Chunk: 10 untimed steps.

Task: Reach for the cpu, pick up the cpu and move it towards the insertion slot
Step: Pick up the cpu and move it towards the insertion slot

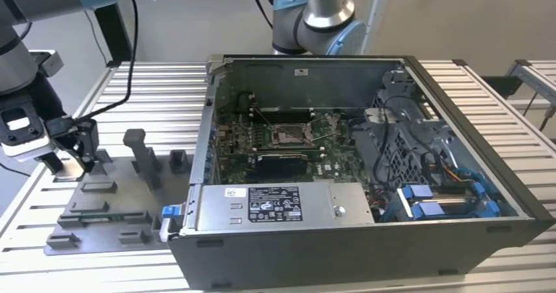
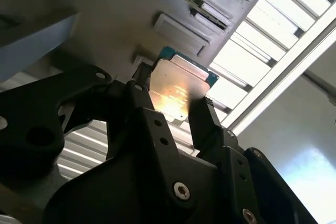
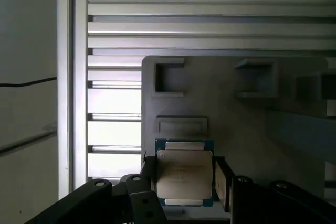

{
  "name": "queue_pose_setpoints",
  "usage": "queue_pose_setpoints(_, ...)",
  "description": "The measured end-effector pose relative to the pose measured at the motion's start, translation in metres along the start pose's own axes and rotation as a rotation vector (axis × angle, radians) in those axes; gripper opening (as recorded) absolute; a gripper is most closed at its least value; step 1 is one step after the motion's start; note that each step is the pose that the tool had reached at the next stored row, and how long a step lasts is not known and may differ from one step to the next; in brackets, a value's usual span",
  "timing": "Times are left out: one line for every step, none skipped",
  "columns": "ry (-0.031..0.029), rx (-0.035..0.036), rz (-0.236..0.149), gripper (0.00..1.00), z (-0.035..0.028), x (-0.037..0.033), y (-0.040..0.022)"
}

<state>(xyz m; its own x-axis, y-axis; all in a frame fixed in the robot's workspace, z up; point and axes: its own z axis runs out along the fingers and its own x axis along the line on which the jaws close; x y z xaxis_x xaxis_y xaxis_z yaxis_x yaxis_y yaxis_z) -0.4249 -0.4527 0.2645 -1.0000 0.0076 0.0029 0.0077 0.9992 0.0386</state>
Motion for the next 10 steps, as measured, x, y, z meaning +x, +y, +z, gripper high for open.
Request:
queue_pose_setpoints(-0.0002,-0.0001,0.0,0.0,-0.0018,0.0,0.0)
queue_pose_setpoints(0.0,0.0,0.0,0.0,-0.004,0.0,0.0001)
queue_pose_setpoints(-0.0001,-0.0001,0.0,0.0,-0.0057,0.0,0.0002)
queue_pose_setpoints(0.0,0.0,0.0,0.0,-0.0073,0.0,0.0003)
queue_pose_setpoints(0.0002,0.0,0.0,0.0,-0.0092,0.0,0.0003)
queue_pose_setpoints(0.0002,0.0,0.0,0.0,-0.0117,0.0,0.0004)
queue_pose_setpoints(0.0001,0.0,0.0,0.0,-0.0144,0.0,0.0006)
queue_pose_setpoints(0.0,0.0,0.0,0.0,-0.017,0.0,0.0007)
queue_pose_setpoints(0.0001,0.0,0.0,0.0,-0.0195,0.0,0.0008)
queue_pose_setpoints(0.0001,0.0001,0.0,0.0,-0.0216,0.0001,0.0008)
